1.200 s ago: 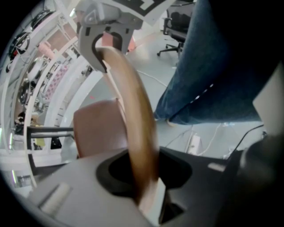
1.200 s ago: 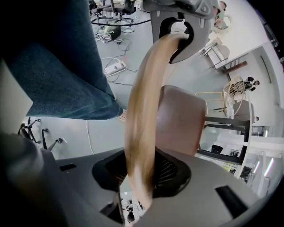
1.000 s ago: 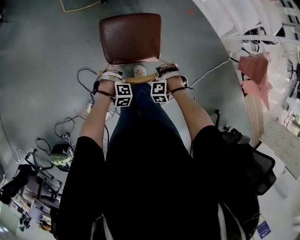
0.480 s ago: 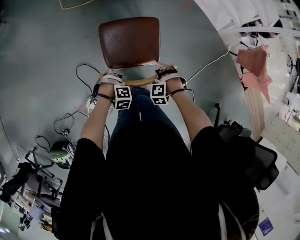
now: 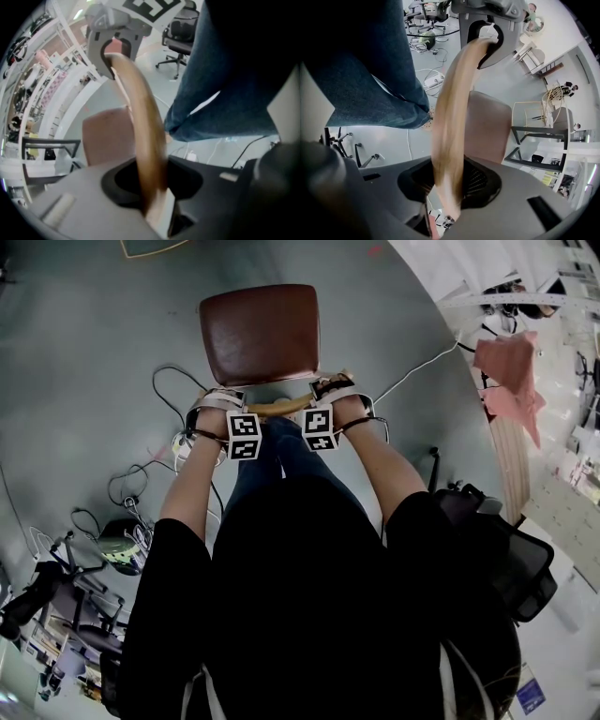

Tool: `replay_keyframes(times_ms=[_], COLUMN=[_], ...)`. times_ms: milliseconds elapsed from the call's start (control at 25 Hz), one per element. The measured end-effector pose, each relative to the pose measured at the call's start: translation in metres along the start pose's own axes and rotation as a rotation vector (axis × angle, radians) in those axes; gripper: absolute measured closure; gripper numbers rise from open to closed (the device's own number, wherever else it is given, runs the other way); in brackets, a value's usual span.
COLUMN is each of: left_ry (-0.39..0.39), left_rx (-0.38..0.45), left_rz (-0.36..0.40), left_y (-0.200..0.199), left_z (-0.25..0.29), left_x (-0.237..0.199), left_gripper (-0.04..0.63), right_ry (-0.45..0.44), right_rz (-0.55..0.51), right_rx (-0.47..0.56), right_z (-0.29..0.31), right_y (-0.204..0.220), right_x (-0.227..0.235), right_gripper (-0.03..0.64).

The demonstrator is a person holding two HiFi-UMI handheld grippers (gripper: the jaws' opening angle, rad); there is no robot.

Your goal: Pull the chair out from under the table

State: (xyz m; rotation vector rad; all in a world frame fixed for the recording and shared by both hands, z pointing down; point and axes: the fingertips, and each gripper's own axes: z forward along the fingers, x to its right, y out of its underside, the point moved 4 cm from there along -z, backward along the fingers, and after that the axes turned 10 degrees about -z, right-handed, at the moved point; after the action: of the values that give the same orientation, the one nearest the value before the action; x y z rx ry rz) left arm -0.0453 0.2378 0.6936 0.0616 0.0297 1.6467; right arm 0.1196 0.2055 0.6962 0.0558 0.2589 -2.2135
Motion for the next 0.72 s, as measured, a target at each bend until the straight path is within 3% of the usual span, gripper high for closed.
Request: replay_keyframes(times_ms=[320,440,560,720], left_ry=[0.012,-0.008,-0.016,-0.061], left_rx=[0.020,0.035,0.066,0.113], left_rz=[0.003,-0.039,-0.105,-0.127], left_y=[0.002,0.000,0.003,0.006], left_z=[0.000,0.000,-0.003,-0.020], left_x=[-0.002,-0.003,-0.004,-0.006], left_gripper=[0.463,0.448,0.368,0.367], right_ry=[-0.030,-0.029,-0.024,0.004], right_rz=[0.011,0.081,0.196,0.224], right_rx=[0.024,0.034,0.063,0.090], right_z=[0.001,0.000,-0.004,-0.018], right_y=[0.000,0.002,0.007,0.015], right_x=[0.002,0.001,0.004,0.002], right_gripper=[0.483,0.482,0.433,0.428])
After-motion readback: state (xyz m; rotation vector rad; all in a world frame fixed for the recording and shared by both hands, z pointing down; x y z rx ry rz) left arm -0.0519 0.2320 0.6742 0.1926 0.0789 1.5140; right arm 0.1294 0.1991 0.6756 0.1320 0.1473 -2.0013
